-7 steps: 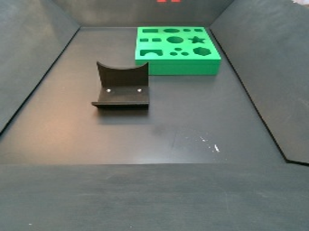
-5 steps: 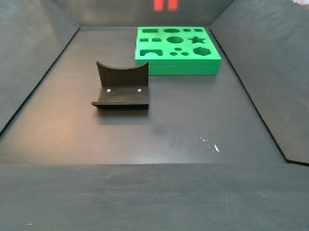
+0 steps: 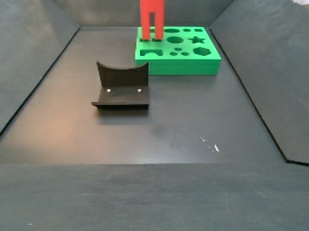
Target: Insert the double-square object.
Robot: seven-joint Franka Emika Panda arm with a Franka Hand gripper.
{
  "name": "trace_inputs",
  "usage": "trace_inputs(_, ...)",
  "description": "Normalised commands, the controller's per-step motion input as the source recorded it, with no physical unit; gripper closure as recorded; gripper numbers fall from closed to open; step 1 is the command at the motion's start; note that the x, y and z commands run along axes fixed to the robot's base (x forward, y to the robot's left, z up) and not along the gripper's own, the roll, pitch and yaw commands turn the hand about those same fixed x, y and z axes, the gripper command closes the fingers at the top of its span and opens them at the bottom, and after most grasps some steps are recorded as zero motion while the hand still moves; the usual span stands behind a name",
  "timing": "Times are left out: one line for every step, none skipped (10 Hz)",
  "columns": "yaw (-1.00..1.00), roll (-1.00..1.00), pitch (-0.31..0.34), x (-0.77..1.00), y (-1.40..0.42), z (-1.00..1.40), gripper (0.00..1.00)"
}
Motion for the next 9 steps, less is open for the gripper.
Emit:
trace_inputs(0.03,0.34,0.07,0.11,-0.19,-0.31,1.0)
trace_inputs(0.0,0.18,0.087,0.06,0.03,-0.14,1.0)
trace_inputs(0.02,0.14,0.044,0.01,0.18,-0.25,1.0)
trace_inputs(0.12,0.06,0.0,0.0,0.28,-0.42,1.0)
trace_inputs(0.07,0.0,-0.059,0.0,0.14,-0.61,1.0)
trace_inputs(0.0,-0.1,-0.18,0.0,0.0,-0.77,1.0)
trace_inputs(0.0,-0.12,-0.149,0.0,0.0,-0.62,1.0)
trace_inputs(0.0,-0.11,-0.109,0.0,0.0,-0.49,1.0)
trace_inputs(0.0,-0.09,-0.084,0.0,0.0,-0.34,1.0)
